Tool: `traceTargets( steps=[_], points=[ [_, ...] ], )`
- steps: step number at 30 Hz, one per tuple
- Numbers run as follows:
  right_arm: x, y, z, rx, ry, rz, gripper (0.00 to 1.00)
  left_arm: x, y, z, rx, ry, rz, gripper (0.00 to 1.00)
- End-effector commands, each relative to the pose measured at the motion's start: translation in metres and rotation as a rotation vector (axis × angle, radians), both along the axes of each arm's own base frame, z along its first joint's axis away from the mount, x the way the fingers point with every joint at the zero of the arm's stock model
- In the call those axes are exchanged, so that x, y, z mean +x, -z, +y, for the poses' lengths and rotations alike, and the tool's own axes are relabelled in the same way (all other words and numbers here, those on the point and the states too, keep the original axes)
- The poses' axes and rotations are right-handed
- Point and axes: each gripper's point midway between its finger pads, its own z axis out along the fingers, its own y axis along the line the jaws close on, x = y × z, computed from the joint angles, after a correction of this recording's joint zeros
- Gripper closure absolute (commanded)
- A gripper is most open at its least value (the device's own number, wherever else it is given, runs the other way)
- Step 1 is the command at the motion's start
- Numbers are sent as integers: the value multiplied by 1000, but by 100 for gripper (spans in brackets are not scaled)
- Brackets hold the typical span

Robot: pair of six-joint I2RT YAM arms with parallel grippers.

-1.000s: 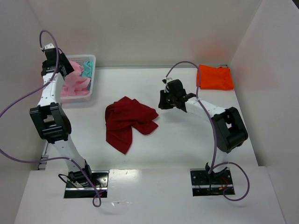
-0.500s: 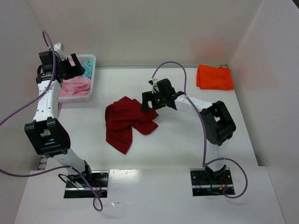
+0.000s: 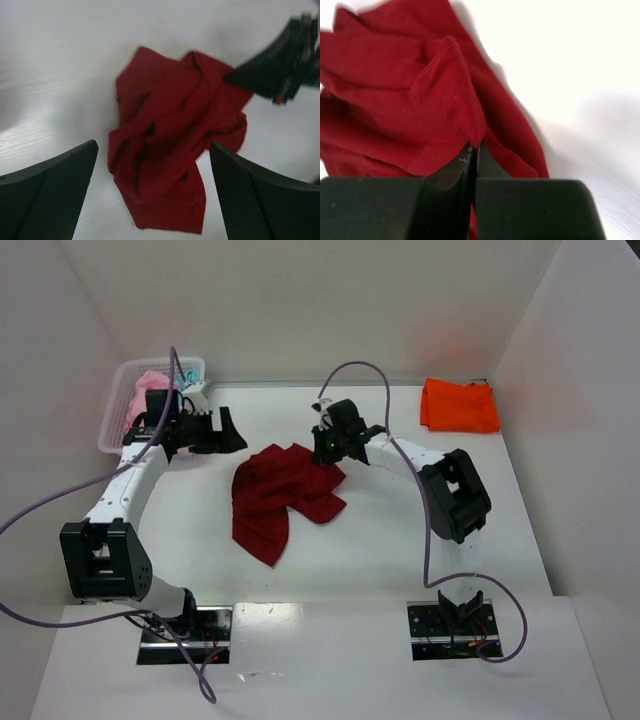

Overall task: Fold and stack the t-shirts
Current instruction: Flatten out the tshirt

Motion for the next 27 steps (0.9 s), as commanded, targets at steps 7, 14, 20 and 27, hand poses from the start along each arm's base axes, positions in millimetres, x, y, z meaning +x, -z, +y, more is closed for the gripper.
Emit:
traceTargets(
  steps=[7,14,20,27],
  points=[
    [53,-132,-87,19,260,-289,99,-33,66,-111,98,316,132,0],
    [38,-133,-96,32,296,-279,99,-38,128,-152,197,338,250,1],
    [38,-130,-101,24,326,-278,99,-14,139,-193,193,241,182,8],
    [38,-133,-132,29,396,-268,99,-3,163,-191,238,108,223,38]
  ],
)
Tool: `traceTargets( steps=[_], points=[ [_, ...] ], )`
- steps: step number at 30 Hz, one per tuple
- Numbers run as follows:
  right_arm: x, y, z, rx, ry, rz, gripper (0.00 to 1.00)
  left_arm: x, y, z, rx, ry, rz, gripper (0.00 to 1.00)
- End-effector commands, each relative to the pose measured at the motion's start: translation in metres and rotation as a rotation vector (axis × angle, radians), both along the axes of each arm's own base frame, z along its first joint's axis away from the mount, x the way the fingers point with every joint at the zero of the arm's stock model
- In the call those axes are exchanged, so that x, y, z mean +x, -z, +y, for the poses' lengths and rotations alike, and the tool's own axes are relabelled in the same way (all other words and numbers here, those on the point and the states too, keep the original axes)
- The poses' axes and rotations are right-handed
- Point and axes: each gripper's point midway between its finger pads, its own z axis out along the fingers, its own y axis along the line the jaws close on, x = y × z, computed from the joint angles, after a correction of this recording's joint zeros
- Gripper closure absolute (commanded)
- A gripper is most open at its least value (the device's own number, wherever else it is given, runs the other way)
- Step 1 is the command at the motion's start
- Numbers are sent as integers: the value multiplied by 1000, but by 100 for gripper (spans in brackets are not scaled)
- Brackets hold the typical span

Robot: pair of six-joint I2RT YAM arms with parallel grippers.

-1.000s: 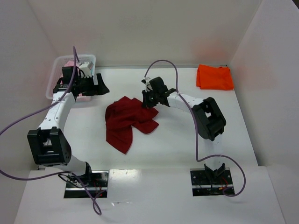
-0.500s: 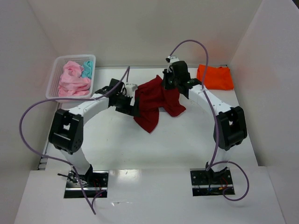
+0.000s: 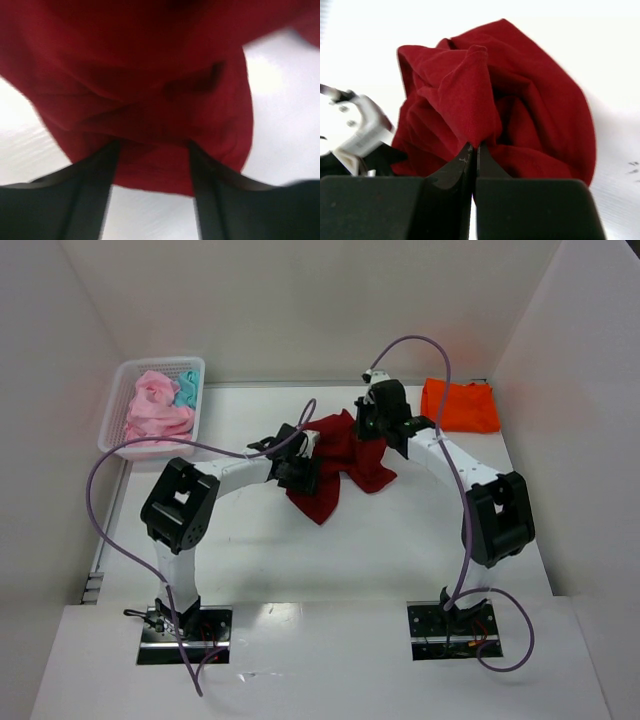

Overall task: Fold and stack the t-shirts
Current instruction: Flatten out the tshirt

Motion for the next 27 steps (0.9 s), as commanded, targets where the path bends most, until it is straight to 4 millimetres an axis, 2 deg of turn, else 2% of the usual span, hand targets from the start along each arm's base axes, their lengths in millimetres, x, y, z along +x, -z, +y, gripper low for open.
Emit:
traceTargets(
  steps=[1,2,3,6,9,11,12,13,14,15,17,18,19,20,22,23,24,25,26,27],
  points=[
    [-1,-29,-24,39,59,-59,99,30,-12,6,12,-141,-81,43],
    [-3,-30,-25,42,59,-68,99,32,-12,10,28,-155,-92,56],
    [-3,-30,-25,42,59,-68,99,35,-15,8,23,-155,-100,56],
    [-1,-26,-33,29,83,-63,99,38,-21,11,43,-168,-105,77],
    [0,-30,-37,32,93,-72,99,39,-24,11,48,-159,-108,89],
    [2,-30,-43,34,119,-71,99,43,-39,11,44,-158,-140,100],
    [2,-32,-50,28,138,-72,99,45,-63,16,48,-169,-183,100],
    [3,-41,-64,34,179,-84,99,47,-97,18,28,-172,-244,100],
    [5,-50,-68,49,195,-100,99,52,-111,26,31,-185,-273,100],
    [4,-53,-73,49,204,-102,99,53,-114,28,39,-192,-278,100],
    [4,-82,-80,80,218,-151,99,61,-164,51,30,-236,-384,100],
    [4,-88,-87,84,232,-163,99,62,-173,58,28,-245,-403,100],
    [3,-102,-93,94,244,-194,99,65,-179,63,6,-229,-413,100],
    [3,-103,-91,98,236,-192,99,64,-179,60,-3,-205,-410,98],
    [-2,-101,-86,113,203,-183,99,54,-163,49,-13,-98,-365,60],
    [-4,-93,-84,114,190,-163,99,48,-155,38,-8,-35,-359,25],
    [-6,-81,-82,111,180,-136,99,41,-145,28,-9,-5,-336,19],
    [-8,-64,-80,126,183,-112,99,27,-119,8,-40,88,-299,13],
    [-10,-58,-80,122,183,-100,99,21,-116,-11,-106,158,-300,11],
    [-10,-58,-80,122,183,-100,99,16,-107,-16,-132,185,-279,11]
  ],
)
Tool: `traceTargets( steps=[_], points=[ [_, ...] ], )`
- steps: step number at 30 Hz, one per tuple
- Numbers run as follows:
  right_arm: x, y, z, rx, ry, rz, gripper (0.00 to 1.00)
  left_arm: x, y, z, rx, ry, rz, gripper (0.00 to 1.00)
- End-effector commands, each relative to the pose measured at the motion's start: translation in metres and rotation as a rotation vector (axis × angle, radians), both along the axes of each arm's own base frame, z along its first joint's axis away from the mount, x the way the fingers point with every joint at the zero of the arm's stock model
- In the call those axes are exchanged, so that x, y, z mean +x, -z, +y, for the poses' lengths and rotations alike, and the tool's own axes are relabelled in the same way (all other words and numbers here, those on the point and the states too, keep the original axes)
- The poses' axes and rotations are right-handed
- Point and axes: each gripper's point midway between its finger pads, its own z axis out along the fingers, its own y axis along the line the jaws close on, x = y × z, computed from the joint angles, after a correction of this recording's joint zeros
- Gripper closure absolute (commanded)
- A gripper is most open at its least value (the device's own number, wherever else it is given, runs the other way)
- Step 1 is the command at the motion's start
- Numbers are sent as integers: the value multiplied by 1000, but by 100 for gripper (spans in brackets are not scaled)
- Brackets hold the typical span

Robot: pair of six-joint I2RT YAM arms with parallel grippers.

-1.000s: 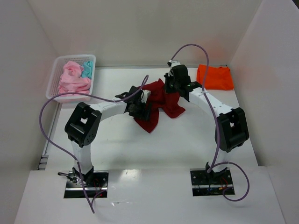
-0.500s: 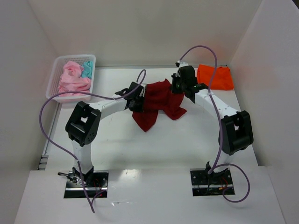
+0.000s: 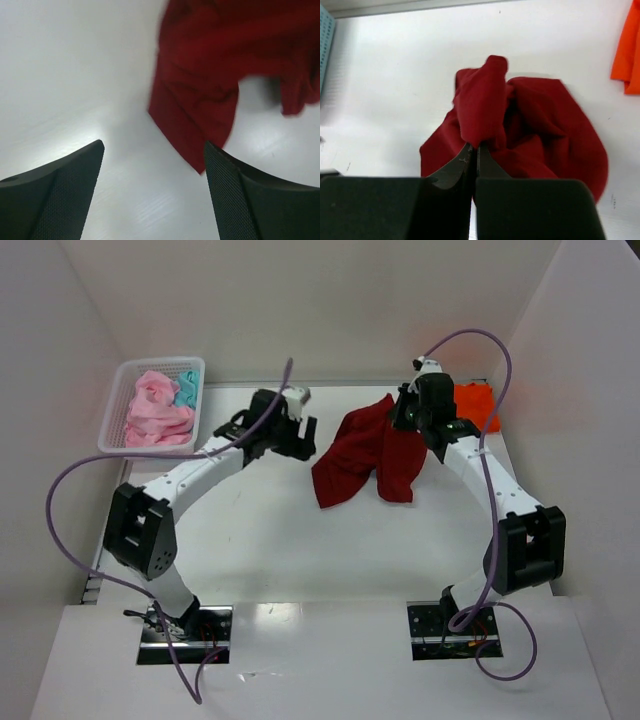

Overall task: Fold and stack the t-shirts
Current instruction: Flatten out the tshirt

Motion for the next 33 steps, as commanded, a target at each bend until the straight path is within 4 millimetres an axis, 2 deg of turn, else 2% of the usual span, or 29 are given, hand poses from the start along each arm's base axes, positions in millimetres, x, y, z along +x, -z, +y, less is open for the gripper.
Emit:
traceTargets(
  steps=[1,2,5,6,7,8,12,15,16,17,18,20,27,28,29,30,32,33],
  points=[
    [-8,15,8,33,-29,20,99,-46,70,-57,-32,319,129,11],
    [-8,16,8,33,-29,20,99,-51,88,-62,-28,339,168,11],
    [-11,26,4,22,-16,41,99,-72,120,-83,2,454,233,11],
    [-10,26,3,18,-7,39,99,-73,124,-89,5,465,237,11],
    [-10,26,3,17,-7,39,99,-73,135,-95,32,477,245,13],
    [-10,26,3,17,-7,39,99,-73,147,-94,51,468,270,14],
    [-11,30,1,19,6,50,99,-69,162,-96,110,443,276,14],
    [-12,35,-3,17,15,58,99,-66,165,-94,146,420,270,19],
    [-12,35,-3,17,15,58,99,-64,172,-91,164,406,274,24],
    [-12,35,-3,17,15,58,99,-64,176,-89,175,398,279,24],
    [-12,35,-3,17,15,58,99,-62,173,-93,180,399,265,31],
    [-12,34,-3,25,19,61,99,-63,183,-88,202,378,287,37],
    [-11,35,-4,21,28,60,99,-63,188,-79,230,334,301,63],
    [-13,39,-5,19,28,68,99,-63,188,-79,230,334,301,72],
    [-13,39,-5,19,28,68,99,-63,188,-79,230,334,301,76],
    [-13,39,-5,19,28,68,99,-62,188,-78,237,327,297,86],
    [-12,39,-6,15,36,67,99,-60,184,-77,242,317,284,98],
    [-12,39,-8,10,45,66,99,-58,176,-74,250,303,269,100]
  ],
)
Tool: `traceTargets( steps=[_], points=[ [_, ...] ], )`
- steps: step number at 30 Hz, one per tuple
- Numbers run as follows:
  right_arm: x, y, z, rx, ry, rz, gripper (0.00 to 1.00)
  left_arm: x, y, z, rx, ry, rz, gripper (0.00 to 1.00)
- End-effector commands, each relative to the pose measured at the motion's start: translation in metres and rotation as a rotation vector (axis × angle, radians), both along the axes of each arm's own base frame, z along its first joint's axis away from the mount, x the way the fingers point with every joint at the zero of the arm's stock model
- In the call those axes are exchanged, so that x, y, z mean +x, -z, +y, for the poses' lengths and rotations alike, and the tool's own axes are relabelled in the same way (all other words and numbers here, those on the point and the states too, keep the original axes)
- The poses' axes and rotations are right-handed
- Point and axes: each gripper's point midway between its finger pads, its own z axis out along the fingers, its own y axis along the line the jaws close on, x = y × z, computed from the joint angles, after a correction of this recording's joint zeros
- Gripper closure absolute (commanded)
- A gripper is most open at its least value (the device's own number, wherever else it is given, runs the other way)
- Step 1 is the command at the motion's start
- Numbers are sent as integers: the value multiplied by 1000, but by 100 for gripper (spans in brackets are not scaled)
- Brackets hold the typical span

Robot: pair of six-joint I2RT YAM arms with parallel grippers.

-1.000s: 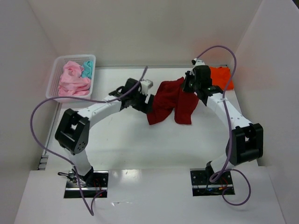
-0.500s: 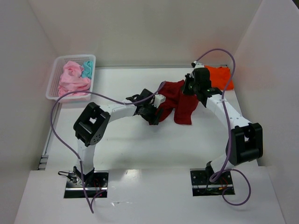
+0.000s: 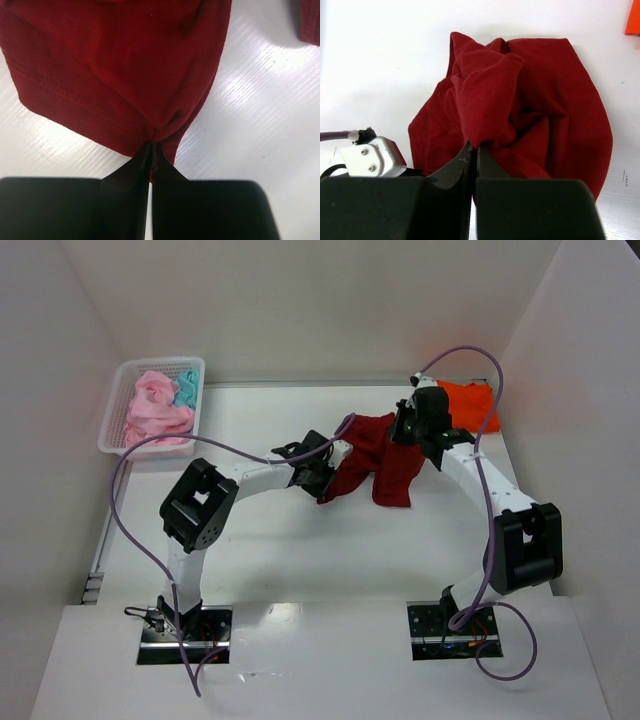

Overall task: Fold and stack the t-shirts
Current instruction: Flatten out the tshirt

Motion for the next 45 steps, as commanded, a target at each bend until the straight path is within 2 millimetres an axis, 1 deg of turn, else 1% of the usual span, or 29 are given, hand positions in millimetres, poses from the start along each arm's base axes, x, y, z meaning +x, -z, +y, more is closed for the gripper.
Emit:
traceTargets(
  steps=[1,4,5,6,7,8,9,10,11,12,14,15,16,17,19,21,22,23,25,26,28,29,30,32,35,36,37,40,45],
  points=[
    [6,-11,-9,-9,50,-50,99,2,-4,9,51,-34,-20,100],
    [15,-28,-21,1,94,-81,99,22,-53,21,25,-93,-120,100],
    [15,-39,-21,17,101,-96,99,28,-83,27,-4,-116,-171,100],
    [20,-60,-27,35,122,-140,99,44,-107,42,-15,-180,-221,100],
    [24,-71,-34,39,137,-163,99,49,-138,53,-39,-214,-275,100],
    [24,-86,-32,49,129,-186,99,57,-159,63,-54,-249,-320,100],
    [27,-99,-39,52,144,-209,99,63,-178,77,-53,-293,-360,100],
    [31,-128,-44,62,156,-260,99,70,-210,99,-73,-355,-427,100],
    [33,-144,-44,59,151,-295,99,74,-227,113,-72,-396,-463,100],
    [35,-171,-51,59,160,-348,99,81,-265,139,-84,-479,-549,100],
    [35,-207,-58,67,181,-419,99,86,-308,164,-110,-548,-645,100],
    [36,-217,-65,68,196,-441,99,88,-334,182,-130,-593,-715,100],
    [35,-235,-72,71,211,-478,99,87,-346,193,-131,-624,-742,100],
    [38,-237,-79,69,224,-483,99,89,-366,209,-131,-665,-794,100],
    [36,-258,-81,74,233,-527,99,83,-397,224,-134,-715,-864,100],
    [35,-269,-91,66,274,-552,99,81,-418,244,-130,-769,-918,100],
    [34,-275,-97,63,293,-565,99,76,-439,256,-130,-800,-970,100],
    [31,-280,-104,59,314,-577,99,76,-439,259,-112,-804,-976,100],
    [28,-284,-119,49,353,-588,99,69,-469,275,-117,-834,-1046,100],
    [22,-291,-119,52,353,-604,99,63,-489,278,-142,-853,-1088,100],
    [19,-290,-129,47,374,-614,99,64,-499,280,-127,-853,-1113,100],
    [15,-295,-129,50,374,-626,99,60,-512,283,-134,-862,-1140,100],
    [16,-289,-127,50,365,-613,99,61,-513,283,-136,-863,-1143,100],
    [8,-299,-122,63,334,-645,99,60,-520,283,-147,-866,-1158,100],
    [4,-292,-116,69,305,-638,99,56,-530,284,-164,-870,-1178,100],
    [-1,-296,-113,75,287,-647,99,54,-534,285,-160,-867,-1188,100],
    [2,-286,-109,79,266,-631,99,54,-534,285,-160,-867,-1189,100],
    [-4,-284,-91,118,167,-651,99,50,-543,287,-164,-866,-1208,100],
    [-6,-280,-78,153,103,-639,99,52,-539,287,-140,-857,-1204,100]
  ],
)
